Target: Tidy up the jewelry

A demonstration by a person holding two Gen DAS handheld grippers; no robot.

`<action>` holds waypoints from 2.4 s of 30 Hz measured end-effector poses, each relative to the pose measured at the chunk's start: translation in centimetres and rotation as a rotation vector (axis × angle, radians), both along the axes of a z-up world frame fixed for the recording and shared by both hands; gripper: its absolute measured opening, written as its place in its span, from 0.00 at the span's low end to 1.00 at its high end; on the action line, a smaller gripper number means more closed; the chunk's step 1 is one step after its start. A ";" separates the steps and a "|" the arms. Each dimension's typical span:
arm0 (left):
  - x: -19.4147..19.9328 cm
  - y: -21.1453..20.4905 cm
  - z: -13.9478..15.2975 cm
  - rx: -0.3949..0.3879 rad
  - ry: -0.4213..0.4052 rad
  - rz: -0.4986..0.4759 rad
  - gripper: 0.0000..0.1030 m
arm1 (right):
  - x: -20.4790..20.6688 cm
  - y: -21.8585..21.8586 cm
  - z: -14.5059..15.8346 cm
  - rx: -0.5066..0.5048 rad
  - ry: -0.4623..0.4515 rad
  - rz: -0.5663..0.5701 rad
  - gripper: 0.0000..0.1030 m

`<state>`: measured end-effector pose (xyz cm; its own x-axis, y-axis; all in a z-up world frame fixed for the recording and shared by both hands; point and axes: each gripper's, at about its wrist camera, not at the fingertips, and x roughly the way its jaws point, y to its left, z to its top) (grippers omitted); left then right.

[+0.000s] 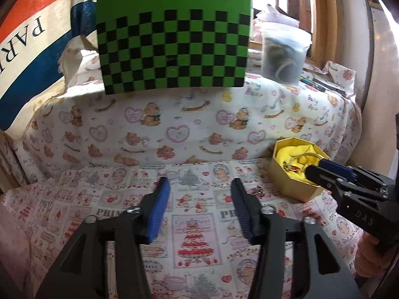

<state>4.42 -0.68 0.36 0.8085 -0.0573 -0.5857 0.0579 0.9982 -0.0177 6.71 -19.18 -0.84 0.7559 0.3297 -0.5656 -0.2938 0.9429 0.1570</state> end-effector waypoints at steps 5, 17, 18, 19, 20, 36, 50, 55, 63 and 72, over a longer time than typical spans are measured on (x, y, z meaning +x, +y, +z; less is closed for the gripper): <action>-0.1 0.1 -0.3 0.005 -0.018 0.016 0.68 | -0.3 -0.4 0.2 0.004 -0.037 -0.030 0.52; 0.9 -0.1 -2.1 0.005 -0.019 0.010 0.89 | 0.3 -1.2 -0.2 -0.055 -0.066 -0.125 0.70; 1.0 0.2 -2.2 -0.010 -0.012 0.016 0.89 | 0.4 -1.3 -0.4 -0.048 -0.055 -0.131 0.70; 1.1 0.4 -2.2 -0.017 -0.007 0.024 0.89 | 0.6 -1.5 -0.5 -0.042 -0.044 -0.137 0.70; 1.1 0.6 -2.2 -0.021 -0.006 0.030 0.89 | 0.7 -1.6 -0.5 -0.040 -0.040 -0.142 0.70; 1.4 1.0 -1.6 0.024 0.021 0.065 0.89 | 0.6 -2.5 0.2 -0.079 0.214 -0.203 0.71; -1.3 2.1 2.5 0.061 -0.128 0.148 0.89 | -0.2 2.0 -3.8 -0.114 0.435 -0.004 0.43; -1.1 1.5 2.1 0.139 -0.141 0.152 0.89 | -0.6 3.6 -4.9 -0.180 0.442 0.050 0.33; -1.0 1.8 2.0 0.119 -0.132 0.159 0.89 | -0.9 5.1 -5.5 -0.232 0.409 0.043 0.13; -0.8 1.9 1.7 0.115 -0.123 0.173 0.89 | 0.3 3.3 -4.5 -0.189 0.423 0.028 0.13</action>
<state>3.63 1.23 2.09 0.8662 0.1498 -0.4767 -0.1198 0.9884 0.0929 7.01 -15.87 -5.36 0.4381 0.2079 -0.8745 -0.2666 0.9592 0.0945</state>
